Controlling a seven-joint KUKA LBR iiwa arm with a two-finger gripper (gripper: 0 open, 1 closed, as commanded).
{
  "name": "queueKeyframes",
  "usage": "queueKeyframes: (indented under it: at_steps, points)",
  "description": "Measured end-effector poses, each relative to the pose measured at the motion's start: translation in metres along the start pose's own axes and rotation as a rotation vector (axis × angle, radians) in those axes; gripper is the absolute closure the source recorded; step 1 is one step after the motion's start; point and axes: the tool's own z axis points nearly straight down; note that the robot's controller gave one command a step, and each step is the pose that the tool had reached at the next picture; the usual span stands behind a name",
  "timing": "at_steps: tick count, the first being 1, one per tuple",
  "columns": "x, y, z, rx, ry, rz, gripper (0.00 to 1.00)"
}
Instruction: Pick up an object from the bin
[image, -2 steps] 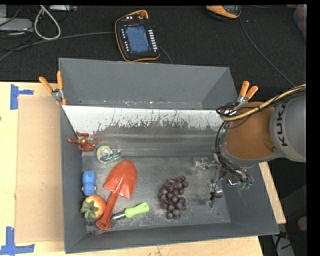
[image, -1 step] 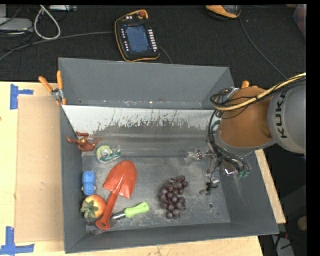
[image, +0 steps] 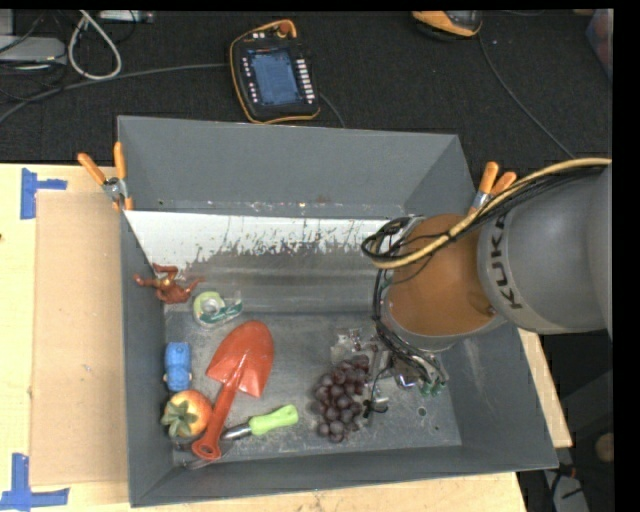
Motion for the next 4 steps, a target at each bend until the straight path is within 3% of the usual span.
queueKeyframes:
  at_steps: [1, 2, 3, 4]
  points:
    - [-0.009, -0.006, 0.029, 0.012, -0.017, -0.329, 0.00]
    - [-0.018, -0.009, 0.027, 0.005, 0.001, -0.308, 1.00]
    - [-0.018, -0.009, 0.027, 0.005, 0.001, -0.309, 1.00]
    - [-0.015, -0.008, -0.008, 0.000, 0.009, -0.308, 1.00]
